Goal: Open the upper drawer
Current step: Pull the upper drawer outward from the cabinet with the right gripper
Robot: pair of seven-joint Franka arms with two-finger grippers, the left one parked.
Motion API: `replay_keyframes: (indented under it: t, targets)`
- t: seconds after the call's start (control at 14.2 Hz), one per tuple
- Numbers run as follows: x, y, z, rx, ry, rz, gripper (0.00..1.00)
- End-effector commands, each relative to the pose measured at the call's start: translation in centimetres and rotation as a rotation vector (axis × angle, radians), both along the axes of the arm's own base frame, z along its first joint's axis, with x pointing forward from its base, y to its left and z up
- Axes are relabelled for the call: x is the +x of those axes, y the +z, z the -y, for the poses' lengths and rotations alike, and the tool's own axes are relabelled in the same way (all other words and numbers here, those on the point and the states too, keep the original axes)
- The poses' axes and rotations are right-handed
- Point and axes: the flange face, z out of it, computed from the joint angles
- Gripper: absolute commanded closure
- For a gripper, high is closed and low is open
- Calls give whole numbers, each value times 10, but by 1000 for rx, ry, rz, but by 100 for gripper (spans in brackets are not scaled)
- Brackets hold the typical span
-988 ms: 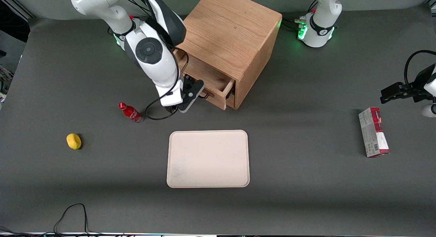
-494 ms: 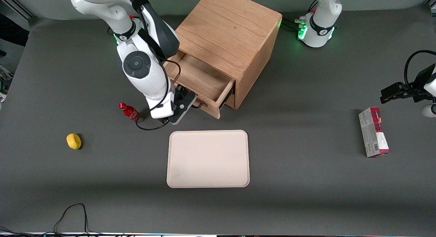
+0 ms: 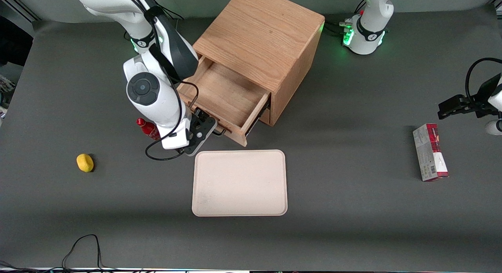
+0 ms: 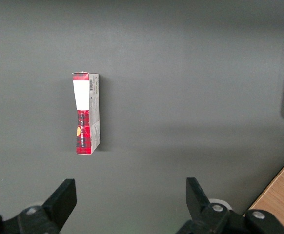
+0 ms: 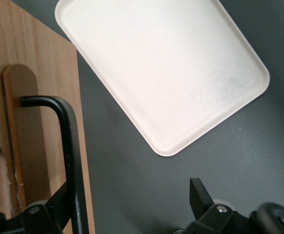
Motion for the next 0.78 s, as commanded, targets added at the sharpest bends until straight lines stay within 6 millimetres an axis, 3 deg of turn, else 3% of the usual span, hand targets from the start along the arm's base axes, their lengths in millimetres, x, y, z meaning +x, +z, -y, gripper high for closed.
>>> replay_keyframes:
  t: [0.0, 0.14, 0.35, 0.71]
  targets:
    - [16, 3, 9, -7, 10, 3, 0]
    - [18, 4, 10, -6, 13, 7, 0]
    - [34, 3, 28, -3, -10, 13, 0]
    - [42, 2, 30, -4, 2, 13, 0]
